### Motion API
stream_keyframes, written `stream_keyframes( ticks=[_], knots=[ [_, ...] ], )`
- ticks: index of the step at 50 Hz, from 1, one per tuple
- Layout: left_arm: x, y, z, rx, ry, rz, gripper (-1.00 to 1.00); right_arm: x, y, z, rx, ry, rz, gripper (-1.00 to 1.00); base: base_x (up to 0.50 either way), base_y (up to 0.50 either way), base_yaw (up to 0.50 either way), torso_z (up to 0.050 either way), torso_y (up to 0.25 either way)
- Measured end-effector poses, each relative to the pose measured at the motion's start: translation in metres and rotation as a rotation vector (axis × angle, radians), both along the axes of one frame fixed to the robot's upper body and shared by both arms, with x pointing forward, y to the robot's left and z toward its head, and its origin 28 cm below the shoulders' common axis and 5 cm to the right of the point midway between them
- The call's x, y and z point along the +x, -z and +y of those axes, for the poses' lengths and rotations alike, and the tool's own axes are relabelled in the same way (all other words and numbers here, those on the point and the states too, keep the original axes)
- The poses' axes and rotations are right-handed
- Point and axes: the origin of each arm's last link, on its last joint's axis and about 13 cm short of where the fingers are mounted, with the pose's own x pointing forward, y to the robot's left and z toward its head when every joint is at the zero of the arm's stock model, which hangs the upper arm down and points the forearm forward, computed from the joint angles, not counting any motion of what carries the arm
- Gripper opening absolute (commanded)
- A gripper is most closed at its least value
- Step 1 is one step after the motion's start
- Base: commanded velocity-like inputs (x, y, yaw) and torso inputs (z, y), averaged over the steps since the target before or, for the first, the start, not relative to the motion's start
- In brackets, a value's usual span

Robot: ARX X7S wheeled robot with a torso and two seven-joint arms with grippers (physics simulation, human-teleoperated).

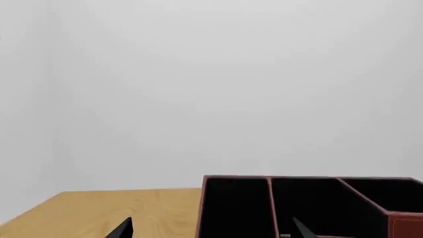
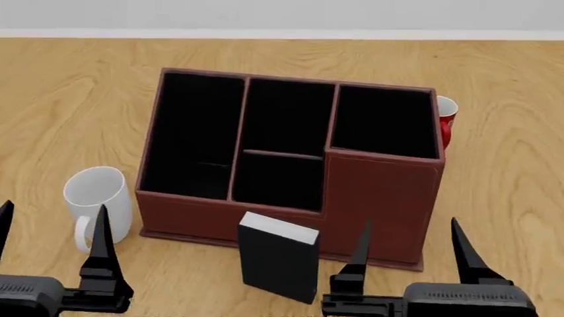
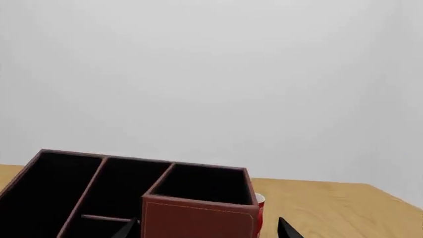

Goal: Pick up the book and place it in the right compartment of the caddy.

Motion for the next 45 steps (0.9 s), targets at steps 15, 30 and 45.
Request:
stream_keyframes(
  ticks=[15,30,45],
  knots=[
    [0.0,-0.005,0.002,-0.003,-0.002,-0.012,1.0,0.0,-0.004,0.001,-0.065,0.028,0.013,1.0,0.0,0.0,0.47,0.0,0.0],
    [-0.005,-0.011,0.005,0.008,-0.02,-0.036,1.0,-0.002,-0.007,0.004,-0.074,0.006,-0.002,1.0,0.0,0.0,0.5,0.0,0.0],
    [-0.006,-0.014,0.008,0.019,-0.049,-0.044,1.0,-0.004,-0.009,0.006,-0.071,-0.011,-0.011,1.0,0.0,0.0,0.5,0.0,0.0]
  ],
)
